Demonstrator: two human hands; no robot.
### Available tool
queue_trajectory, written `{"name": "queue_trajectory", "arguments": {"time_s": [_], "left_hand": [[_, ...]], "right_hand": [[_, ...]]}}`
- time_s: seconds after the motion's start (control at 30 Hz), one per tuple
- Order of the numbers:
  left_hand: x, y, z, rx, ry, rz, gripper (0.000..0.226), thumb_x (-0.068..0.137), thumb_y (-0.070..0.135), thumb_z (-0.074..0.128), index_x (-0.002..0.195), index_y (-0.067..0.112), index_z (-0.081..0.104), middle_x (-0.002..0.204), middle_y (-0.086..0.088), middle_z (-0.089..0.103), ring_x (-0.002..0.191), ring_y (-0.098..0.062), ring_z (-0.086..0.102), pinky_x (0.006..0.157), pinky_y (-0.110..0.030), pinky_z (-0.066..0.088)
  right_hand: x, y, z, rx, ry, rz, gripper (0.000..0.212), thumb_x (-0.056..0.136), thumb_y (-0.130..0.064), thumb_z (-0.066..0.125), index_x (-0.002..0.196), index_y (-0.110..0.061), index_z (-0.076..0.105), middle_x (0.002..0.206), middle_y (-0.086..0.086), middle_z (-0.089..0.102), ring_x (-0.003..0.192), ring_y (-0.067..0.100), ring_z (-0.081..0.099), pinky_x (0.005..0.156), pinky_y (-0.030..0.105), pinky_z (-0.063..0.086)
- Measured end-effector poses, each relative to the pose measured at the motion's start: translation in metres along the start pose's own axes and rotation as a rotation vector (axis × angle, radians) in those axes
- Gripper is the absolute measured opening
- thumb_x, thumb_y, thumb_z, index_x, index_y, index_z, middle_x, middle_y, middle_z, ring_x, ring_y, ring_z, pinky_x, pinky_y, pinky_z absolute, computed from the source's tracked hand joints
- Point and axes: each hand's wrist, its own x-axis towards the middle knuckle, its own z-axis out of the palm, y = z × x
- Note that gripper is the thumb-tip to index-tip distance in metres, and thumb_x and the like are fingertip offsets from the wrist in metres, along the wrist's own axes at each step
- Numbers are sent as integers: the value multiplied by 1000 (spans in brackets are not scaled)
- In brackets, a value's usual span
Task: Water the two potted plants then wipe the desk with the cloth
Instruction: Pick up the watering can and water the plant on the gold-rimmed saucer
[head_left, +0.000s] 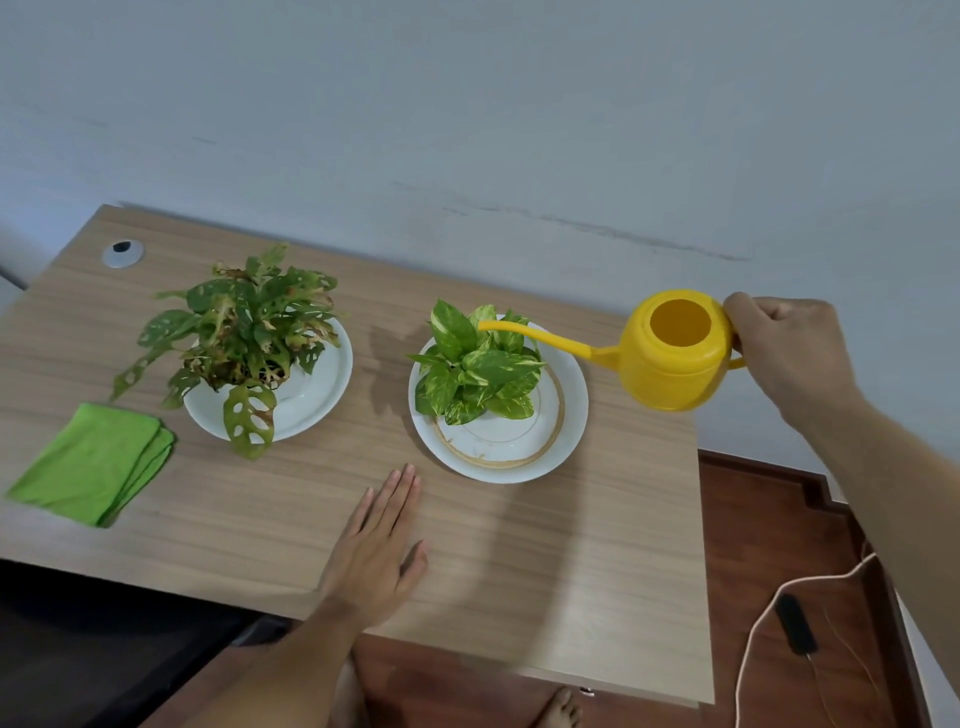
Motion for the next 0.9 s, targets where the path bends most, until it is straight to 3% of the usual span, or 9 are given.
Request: {"name": "queue_trajectory", "arguments": {"time_s": [0.13,0.67,0.9], "left_hand": [[0,-1,1,-7,4,4,94,108,48,51,183,15,3,193,0,-4,179,-17,2,142,-50,20],[0,-1,-1,-22,3,-4,94,107,48,50,182,14,6,193,0,-3,179,-16,4,142,-51,26],[1,-1,0,-18,3,-6,96,105,47,53,183,15,6,193,1,-2,179,-16,4,141,-49,20]], "right_hand": [[-2,-9,0,-24,-9,-21,44,86,-40,59,63,-12,35,53,-7,28,50,10,25,45,25,25],[-4,-1,-32,-96,57,46,45,87,-41,60,70,-4,39,56,-2,28,52,13,23,61,36,25],[5,-5,-26,-43,79,71,42,88,-36,60,63,-8,40,48,-8,29,43,11,27,58,31,25]]}}
